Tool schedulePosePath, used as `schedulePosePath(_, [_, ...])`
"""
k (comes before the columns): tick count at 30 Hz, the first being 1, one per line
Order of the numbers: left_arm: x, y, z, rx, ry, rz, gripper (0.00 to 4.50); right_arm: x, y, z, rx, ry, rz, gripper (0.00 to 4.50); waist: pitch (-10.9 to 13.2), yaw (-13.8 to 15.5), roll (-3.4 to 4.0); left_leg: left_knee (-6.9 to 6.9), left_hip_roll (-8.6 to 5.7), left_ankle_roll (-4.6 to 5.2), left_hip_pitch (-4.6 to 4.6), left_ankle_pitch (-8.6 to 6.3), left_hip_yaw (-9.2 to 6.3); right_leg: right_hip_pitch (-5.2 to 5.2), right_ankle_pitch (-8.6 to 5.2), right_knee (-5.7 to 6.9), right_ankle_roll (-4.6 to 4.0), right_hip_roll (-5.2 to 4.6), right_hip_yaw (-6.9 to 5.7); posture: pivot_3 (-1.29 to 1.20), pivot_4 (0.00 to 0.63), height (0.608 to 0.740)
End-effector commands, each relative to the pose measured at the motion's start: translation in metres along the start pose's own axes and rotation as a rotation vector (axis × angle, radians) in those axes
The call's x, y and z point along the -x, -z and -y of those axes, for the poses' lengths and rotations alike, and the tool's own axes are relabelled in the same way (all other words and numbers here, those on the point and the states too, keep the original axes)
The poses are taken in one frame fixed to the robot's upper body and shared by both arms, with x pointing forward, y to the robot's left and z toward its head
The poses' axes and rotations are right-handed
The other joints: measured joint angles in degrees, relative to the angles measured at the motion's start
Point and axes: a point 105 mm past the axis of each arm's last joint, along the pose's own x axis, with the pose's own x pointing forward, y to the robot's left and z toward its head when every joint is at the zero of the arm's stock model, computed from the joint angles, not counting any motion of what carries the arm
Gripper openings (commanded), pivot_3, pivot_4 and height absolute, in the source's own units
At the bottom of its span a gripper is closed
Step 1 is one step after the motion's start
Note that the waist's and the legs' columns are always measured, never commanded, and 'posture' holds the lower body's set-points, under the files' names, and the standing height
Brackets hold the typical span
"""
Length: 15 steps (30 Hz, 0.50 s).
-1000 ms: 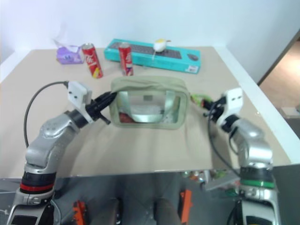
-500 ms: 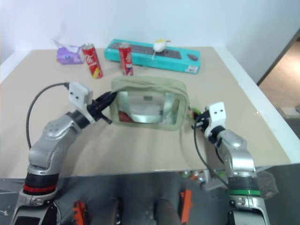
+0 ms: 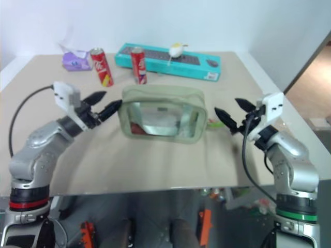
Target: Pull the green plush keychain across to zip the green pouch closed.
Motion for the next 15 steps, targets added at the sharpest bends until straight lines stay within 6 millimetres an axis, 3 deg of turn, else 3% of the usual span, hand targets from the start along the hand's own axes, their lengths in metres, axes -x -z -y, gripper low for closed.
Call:
schedulePosePath(1, [0.021, -0.005, -0.007, -0.080, 0.005, 0.000, 4.46, 0.017, -0.021, -0.004, 0.063, -0.049, 0.005, 4.50, 0.0, 0.0, 0.00, -0.01, 0.00, 0.00, 0.01, -0.01, 0.03, 0.00, -0.04, 0.00, 0.02, -0.01, 0.03, 0.00, 0.150, 0.740])
schedulePosePath(5, [0.044, 0.013, -0.002, -0.087, 0.018, -0.073, 4.46, 0.032, -0.015, -0.035, -0.003, -0.209, -0.096, 4.50, 0.0, 0.0, -0.02, -0.02, 0.03, 0.07, 0.04, -0.16, 0.12, 0.00, -0.16, -0.02, 0.00, -0.04, 0.10, 0.00, 0.150, 0.740])
schedulePosePath(9, [0.064, 0.043, 0.025, -0.067, 0.087, -0.185, 4.46, 0.037, -0.001, -0.077, 0.008, -0.357, -0.168, 4.50, 0.0, 0.0, -0.03, -0.02, 0.05, 0.03, 0.06, -0.20, 0.15, -0.01, -0.21, -0.02, -0.05, -0.04, 0.12, 0.00, 0.150, 0.740])
schedulePosePath(12, [0.068, 0.067, 0.041, -0.069, 0.107, -0.289, 4.46, 0.038, 0.013, -0.102, 0.012, -0.437, -0.190, 4.50, -0.1, 0.1, -0.10, 0.03, 0.05, 0.02, 0.08, -0.19, 0.14, 0.00, -0.29, -0.02, -0.25, -0.05, 0.12, 0.00, 0.150, 0.740])
schedulePosePath(15, [0.064, 0.071, 0.055, -0.079, 0.151, -0.282, 4.46, 0.036, 0.023, -0.110, 0.042, -0.444, -0.186, 4.50, -0.1, 0.2, -0.13, 0.13, 0.03, 0.01, 0.09, -0.19, 0.14, 0.04, -0.28, -0.03, -0.25, -0.08, 0.13, 0.00, 0.150, 0.740])
